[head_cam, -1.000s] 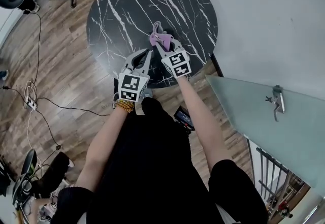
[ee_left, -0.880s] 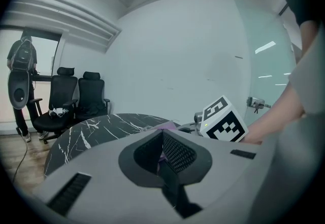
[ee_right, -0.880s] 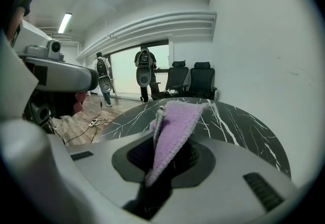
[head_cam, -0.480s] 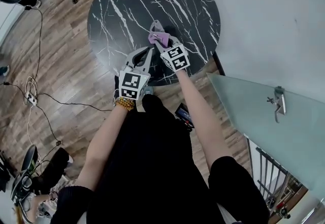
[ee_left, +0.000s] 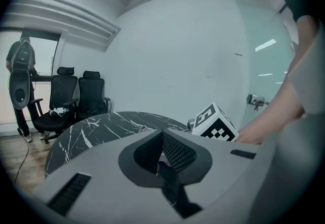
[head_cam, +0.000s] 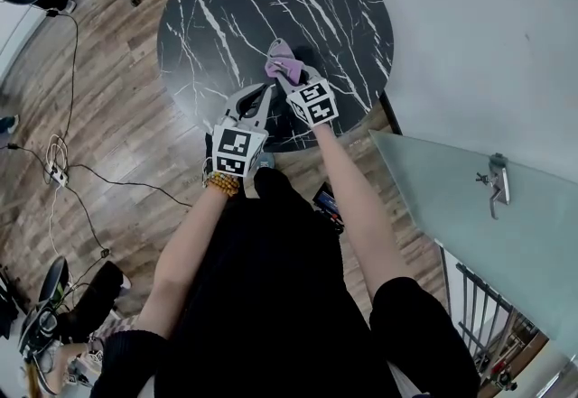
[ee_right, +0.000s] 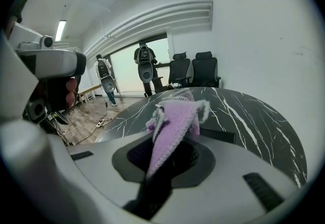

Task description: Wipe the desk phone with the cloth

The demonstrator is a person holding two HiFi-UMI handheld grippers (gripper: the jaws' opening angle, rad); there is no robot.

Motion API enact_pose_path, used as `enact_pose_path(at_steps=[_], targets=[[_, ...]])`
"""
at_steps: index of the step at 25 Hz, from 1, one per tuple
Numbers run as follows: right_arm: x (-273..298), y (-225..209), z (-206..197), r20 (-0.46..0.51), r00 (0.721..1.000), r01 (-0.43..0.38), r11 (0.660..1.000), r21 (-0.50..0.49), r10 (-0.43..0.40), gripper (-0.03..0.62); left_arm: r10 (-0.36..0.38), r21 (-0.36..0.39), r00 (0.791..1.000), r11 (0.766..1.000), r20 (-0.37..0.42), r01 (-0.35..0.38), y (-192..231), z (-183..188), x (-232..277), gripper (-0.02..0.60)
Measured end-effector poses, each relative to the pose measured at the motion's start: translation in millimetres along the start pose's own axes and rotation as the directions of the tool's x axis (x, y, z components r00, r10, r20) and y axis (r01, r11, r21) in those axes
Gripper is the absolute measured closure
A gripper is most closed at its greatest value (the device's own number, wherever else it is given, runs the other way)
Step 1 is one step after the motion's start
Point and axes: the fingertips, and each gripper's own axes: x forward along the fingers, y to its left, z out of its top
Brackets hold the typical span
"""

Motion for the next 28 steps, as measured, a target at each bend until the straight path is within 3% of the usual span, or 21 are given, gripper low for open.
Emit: enact_pose_path(at_steps=[28], targets=[[-8, 10, -25, -0.030, 0.999, -0.017, 1.000, 0.008, 0.017, 0.514, -0.006, 0.006, 1.000, 1.000, -0.022, 0.006, -9, -6, 4, 0.568]])
